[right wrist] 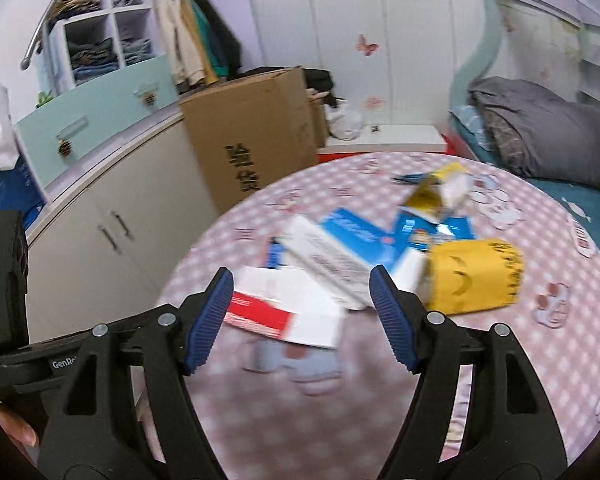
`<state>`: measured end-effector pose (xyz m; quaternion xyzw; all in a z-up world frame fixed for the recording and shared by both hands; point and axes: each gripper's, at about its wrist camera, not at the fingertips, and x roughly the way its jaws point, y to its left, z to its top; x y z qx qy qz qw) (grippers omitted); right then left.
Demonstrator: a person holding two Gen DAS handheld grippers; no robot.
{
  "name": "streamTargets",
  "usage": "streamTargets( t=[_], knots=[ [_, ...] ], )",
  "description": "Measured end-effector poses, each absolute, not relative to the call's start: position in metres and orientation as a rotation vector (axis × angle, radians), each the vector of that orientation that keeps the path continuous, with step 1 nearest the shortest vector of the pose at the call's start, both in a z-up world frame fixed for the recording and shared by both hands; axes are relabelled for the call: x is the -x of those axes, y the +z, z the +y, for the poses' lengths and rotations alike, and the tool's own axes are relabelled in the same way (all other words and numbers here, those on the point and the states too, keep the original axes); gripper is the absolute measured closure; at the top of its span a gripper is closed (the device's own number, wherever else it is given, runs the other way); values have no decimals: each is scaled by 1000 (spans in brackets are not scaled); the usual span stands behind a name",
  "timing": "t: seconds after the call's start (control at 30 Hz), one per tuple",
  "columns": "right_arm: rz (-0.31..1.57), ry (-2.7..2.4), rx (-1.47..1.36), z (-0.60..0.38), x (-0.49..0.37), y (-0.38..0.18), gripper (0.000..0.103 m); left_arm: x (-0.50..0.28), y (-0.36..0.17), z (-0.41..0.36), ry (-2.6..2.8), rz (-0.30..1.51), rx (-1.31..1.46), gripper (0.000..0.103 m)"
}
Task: Collect trash
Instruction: 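Grasp the red-white toothpaste box with the left tool while the right tool grasps white medicine boxes, then carry both boxes over the wastebasket and open both tools to drop them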
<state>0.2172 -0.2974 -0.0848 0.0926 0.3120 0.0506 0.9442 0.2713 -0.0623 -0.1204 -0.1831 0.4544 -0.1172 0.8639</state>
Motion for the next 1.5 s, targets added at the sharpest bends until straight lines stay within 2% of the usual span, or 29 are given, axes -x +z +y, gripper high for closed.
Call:
streamTargets(
  t=[0.3,0.37,0.5,0.53,0.6,0.9,1.17,1.2,1.23,1.3,1.33,1.5],
  knots=[
    [644,93,-222,-334,-217,-98,33,-285,-139,-109,-256,993,470,23],
    [645,93,-222,-338,-219,-99,33,-289,-141,-112,-256,986,491,28],
    [645,93,-216,-342,-224,-100,33,-296,-145,-121,-270,980,523,43],
    [646,96,-215,-343,-225,-100,33,-298,-147,-122,-262,971,523,51],
    [651,105,-213,-342,-229,-102,33,-302,-152,-121,-251,973,537,78],
    [697,144,-100,-305,-260,-109,33,-302,-137,-99,-301,910,495,88],
    [747,104,61,-277,-295,-125,33,-297,-113,-66,-322,855,447,93],
    [757,93,93,-273,-299,-128,36,-296,-110,-63,-319,845,442,93],
    [767,92,109,-271,-301,-130,53,-296,-108,-59,-317,834,437,93],
    [786,83,135,-267,-306,-134,70,-294,-101,-49,-309,805,429,93],
    [779,73,147,-266,-305,-133,76,-293,-98,-45,-305,794,425,93],
    [688,87,119,-259,-288,-108,80,-292,-86,-29,-279,745,412,93]
  ],
)
